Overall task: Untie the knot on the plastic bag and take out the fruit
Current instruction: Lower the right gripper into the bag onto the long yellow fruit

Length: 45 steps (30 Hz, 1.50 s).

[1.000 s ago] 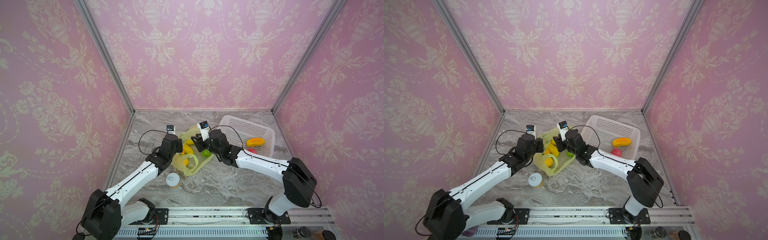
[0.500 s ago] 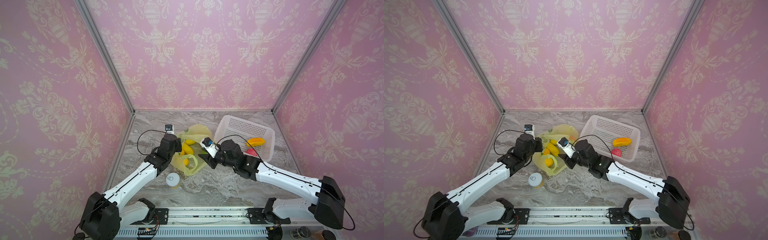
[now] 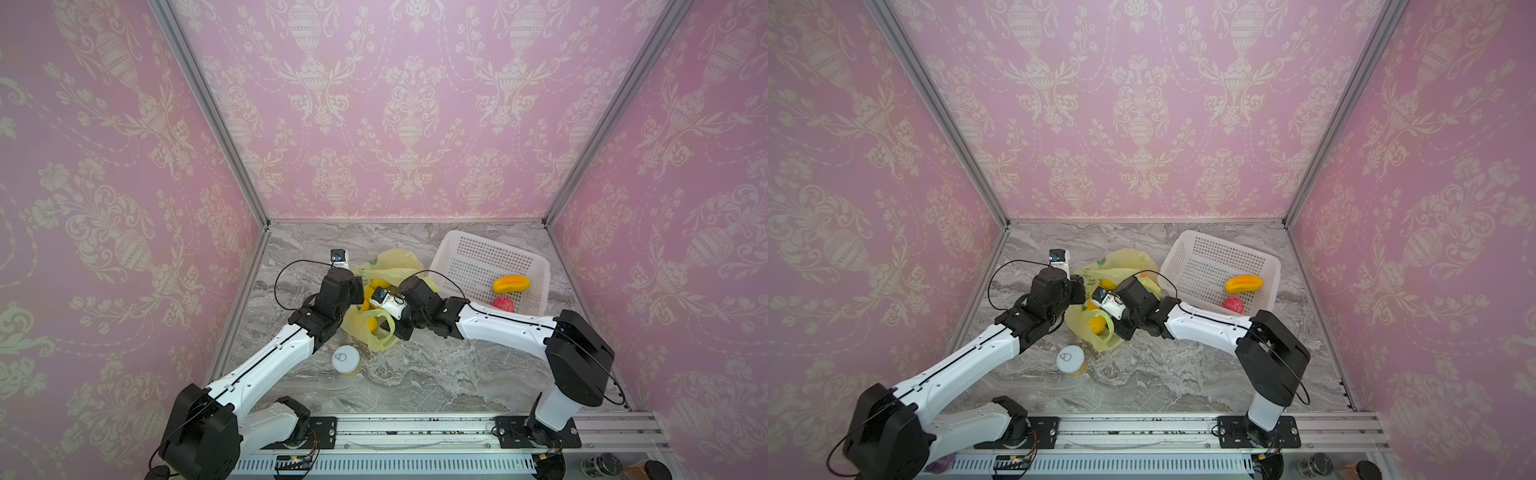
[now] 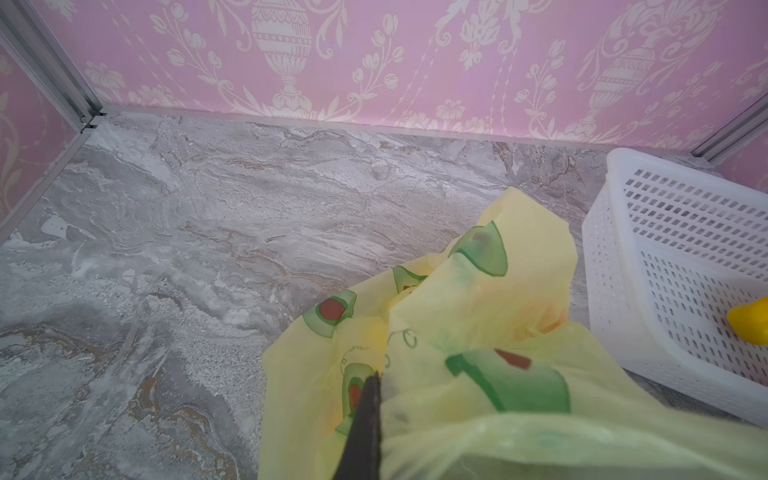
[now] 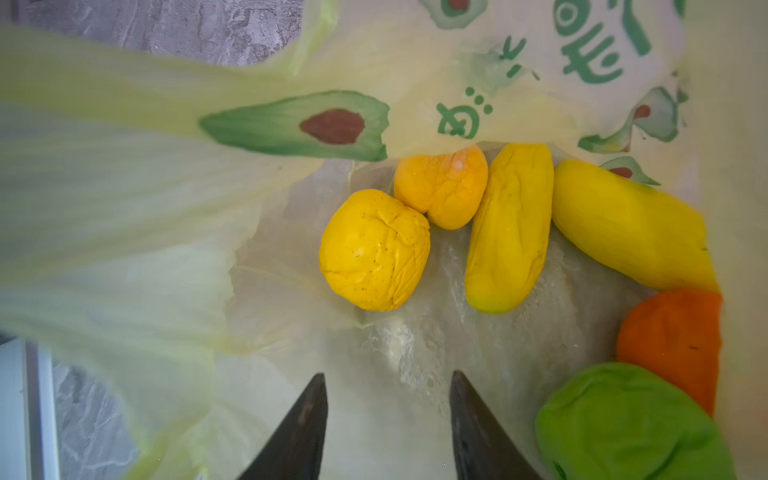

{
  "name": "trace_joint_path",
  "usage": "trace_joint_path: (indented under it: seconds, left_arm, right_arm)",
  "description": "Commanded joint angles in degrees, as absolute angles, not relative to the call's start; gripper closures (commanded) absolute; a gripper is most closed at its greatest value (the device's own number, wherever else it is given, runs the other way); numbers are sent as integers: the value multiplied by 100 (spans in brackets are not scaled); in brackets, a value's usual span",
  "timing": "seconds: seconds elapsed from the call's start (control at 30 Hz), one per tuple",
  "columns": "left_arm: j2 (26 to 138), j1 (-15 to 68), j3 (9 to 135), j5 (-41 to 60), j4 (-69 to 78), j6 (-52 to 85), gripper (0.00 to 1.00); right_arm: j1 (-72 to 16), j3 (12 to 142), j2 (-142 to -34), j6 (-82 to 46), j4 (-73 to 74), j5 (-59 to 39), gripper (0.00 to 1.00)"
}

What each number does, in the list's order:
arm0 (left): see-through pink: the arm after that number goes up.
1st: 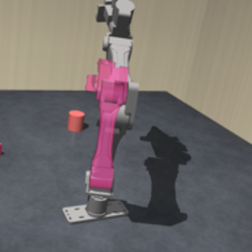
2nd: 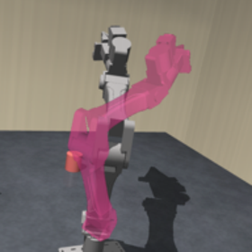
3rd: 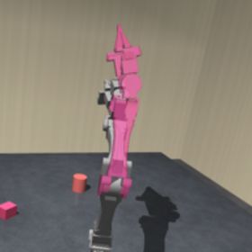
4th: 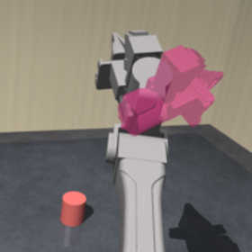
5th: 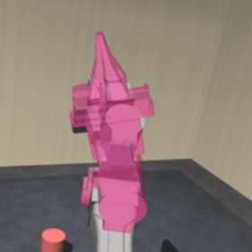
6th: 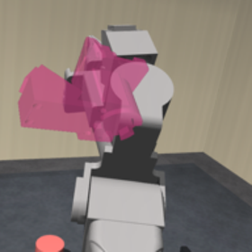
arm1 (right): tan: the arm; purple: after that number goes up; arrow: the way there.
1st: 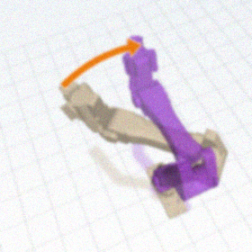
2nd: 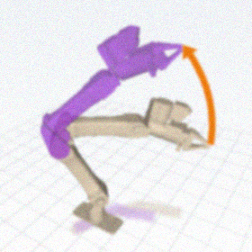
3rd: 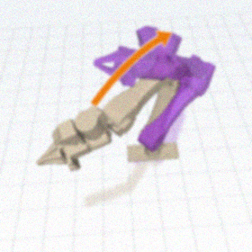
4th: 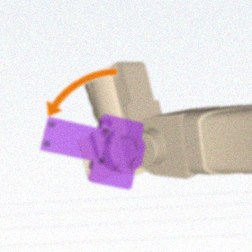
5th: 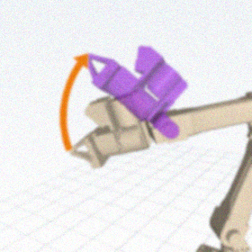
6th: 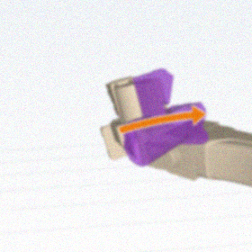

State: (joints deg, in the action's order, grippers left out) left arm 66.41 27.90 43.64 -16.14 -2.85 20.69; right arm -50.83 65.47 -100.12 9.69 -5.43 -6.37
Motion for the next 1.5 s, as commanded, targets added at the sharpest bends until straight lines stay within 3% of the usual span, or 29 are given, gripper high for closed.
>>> trace_joint_path:
  seconds: [0.0, 0.07, 0.2, 0.33, 0.53, 0.83, 1.17, 1.47]
  left_arm:
    - [6509, 2751, 4291, -1481, -299, 2008, 100]
    - [6480, 2751, 4284, -1491, -290, 2012, 100]
    - [6421, 2751, 4263, -1483, -273, 2012, 100]
    - [6399, 2750, 4236, -1410, -221, 2020, 100]
    - [6424, 2750, 4236, -1262, -184, 2065, 100]
    - [6473, 2751, 4236, -1218, -141, 2057, 100]
    - [6513, 2751, 4243, -1355, -192, 2057, 100]
    - [6455, 2746, 4236, -1408, -214, 2044, 100]
  right_arm:
    - [-5085, 6624, -10257, 956, 114, -210, 51]
    - [-5080, 6570, -10371, 937, 472, -15, 48]
    - [-5051, 6659, -10677, 906, 837, 311, 33]
    - [-4969, 6677, -10993, 777, 1264, 381, 29]
    - [-4815, 7070, -11518, 809, 1272, 854, 30]
    - [-4743, 7811, -12076, 762, 510, 654, 35]
    - [-4739, 7567, -11764, 822, 519, 504, 71]
    - [-4738, 6441, -10556, 718, 1162, 66, 77]
